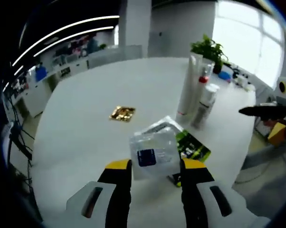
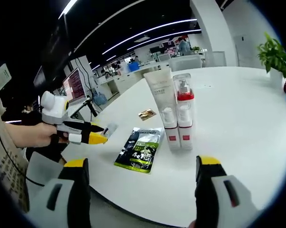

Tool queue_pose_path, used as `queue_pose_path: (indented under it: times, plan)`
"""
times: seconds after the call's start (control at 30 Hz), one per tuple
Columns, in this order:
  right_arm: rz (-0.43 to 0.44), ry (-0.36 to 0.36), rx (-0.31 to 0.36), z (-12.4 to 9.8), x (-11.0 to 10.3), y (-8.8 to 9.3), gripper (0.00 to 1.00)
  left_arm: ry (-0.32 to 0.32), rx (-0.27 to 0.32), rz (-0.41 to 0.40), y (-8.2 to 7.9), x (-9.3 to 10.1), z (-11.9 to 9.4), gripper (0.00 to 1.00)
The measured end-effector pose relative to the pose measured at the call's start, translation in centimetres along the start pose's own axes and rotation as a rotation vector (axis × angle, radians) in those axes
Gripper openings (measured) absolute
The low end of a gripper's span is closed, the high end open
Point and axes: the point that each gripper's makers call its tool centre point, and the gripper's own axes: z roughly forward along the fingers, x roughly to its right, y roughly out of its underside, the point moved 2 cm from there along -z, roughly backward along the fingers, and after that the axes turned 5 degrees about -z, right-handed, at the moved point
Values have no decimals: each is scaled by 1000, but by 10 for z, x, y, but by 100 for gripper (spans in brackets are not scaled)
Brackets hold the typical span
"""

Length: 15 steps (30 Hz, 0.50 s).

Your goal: Arrange the skincare products in the storage area until every visible bottle or jar stands upright without overlapping.

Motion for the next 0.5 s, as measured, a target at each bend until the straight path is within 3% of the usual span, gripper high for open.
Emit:
queue_pose_path:
  times: [0.5]
  plan:
    - [-21,-42,-11,1,-9,1,91,-3,12,-13,11,15,-24,37]
